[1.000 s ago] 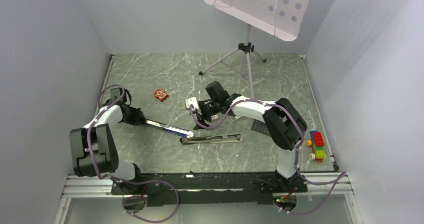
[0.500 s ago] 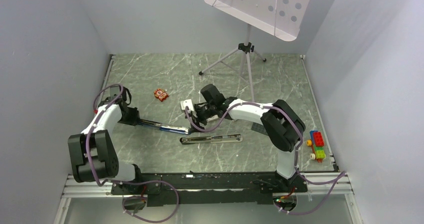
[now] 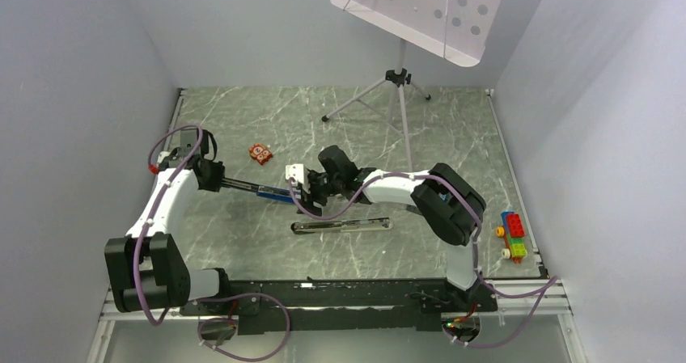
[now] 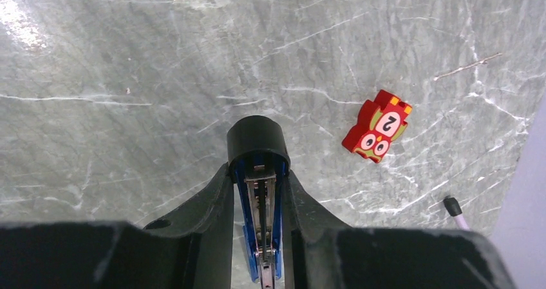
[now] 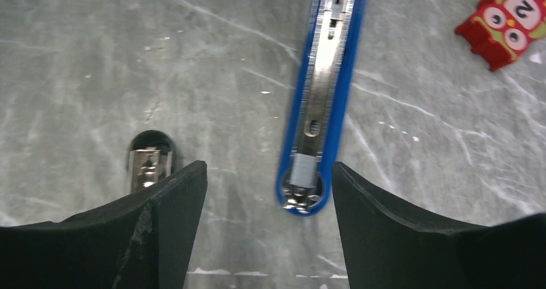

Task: Load the staples into the stapler
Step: Move the stapler to the center of the board.

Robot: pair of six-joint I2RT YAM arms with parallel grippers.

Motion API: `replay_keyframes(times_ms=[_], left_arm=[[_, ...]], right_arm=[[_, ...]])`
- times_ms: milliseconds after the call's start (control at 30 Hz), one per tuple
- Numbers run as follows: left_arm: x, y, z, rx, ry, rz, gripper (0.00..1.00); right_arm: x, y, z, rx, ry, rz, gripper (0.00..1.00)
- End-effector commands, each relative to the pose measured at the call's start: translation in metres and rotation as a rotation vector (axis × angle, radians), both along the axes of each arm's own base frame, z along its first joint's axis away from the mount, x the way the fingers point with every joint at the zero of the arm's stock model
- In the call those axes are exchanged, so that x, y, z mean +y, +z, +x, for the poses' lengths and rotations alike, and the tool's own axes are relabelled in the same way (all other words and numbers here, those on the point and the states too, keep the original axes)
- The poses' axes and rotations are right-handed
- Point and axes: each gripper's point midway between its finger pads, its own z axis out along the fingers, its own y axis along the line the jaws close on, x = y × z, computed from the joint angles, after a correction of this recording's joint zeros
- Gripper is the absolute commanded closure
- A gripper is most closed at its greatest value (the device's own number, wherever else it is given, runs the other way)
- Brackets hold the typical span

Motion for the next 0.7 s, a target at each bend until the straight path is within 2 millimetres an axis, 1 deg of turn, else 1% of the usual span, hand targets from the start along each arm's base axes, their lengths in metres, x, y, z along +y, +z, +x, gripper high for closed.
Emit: replay_keyframes(times_ms=[0,100,200,400,500,600,667], left_arm=[[-0.003,-0.001,-0.004,-0.003,0.063,-0.041,1.00],[0.000,-0.005,-0.005,0.012,0.064,-0.026,1.00],[0.002,-0.007,-0.006,0.024,0.063,-0.009,1.00],[0.002,-0.010,-0.005,0.035,0.050,-0.008,1.00],[0.002,-0.008,-0.005,0.033,0.045,-0.001,1.00],[0.003,-0.007,-0.006,0.033,0.044,0.004,1.00],[0.003,-0.008,-0.006,0.035,0.042,0.002,1.00]], right_arm=[[0.015,0.015,0.031,-0.072,-0.120,0.069,0.25],[0.015,0.011,0.032,-0.068,-0.124,0.069,0.24],[0.014,0.000,0.029,-0.053,-0.117,0.055,0.27],[0.016,-0.015,0.019,-0.035,-0.050,0.040,0.41],[0.017,-0.017,0.019,-0.034,-0.045,0.036,0.46],[0.018,-0.020,0.016,-0.036,-0.035,0.032,0.54],[0.018,-0.021,0.017,-0.042,-0.042,0.032,0.53]])
